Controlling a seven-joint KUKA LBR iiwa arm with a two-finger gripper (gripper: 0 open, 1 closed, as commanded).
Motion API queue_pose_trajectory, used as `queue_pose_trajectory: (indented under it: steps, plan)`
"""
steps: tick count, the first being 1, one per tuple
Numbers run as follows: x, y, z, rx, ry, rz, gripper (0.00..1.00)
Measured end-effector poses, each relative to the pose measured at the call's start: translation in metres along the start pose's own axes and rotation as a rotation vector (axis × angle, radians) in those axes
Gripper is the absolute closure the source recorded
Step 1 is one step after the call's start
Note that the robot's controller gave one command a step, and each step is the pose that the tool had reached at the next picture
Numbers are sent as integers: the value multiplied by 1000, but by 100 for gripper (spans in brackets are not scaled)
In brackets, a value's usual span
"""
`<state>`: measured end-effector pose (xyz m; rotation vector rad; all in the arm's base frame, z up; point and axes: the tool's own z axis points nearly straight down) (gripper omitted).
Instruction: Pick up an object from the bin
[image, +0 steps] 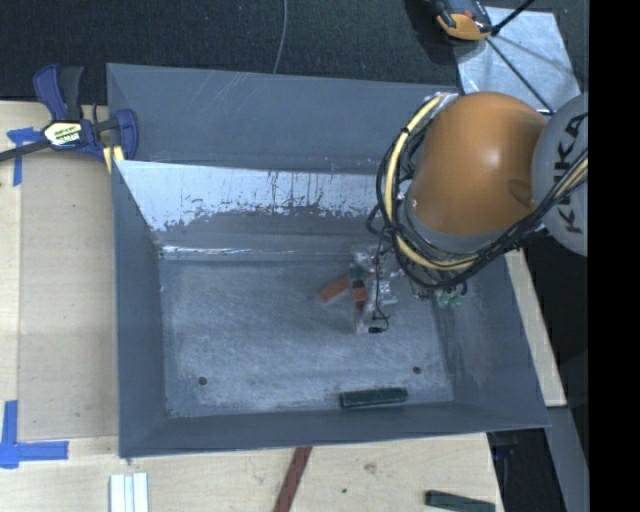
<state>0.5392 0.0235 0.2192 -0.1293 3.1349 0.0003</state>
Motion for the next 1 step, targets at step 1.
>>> queue_pose_trajectory:
  steps: [1]
  plan:
    - [0,0,0,0,1,0,100]
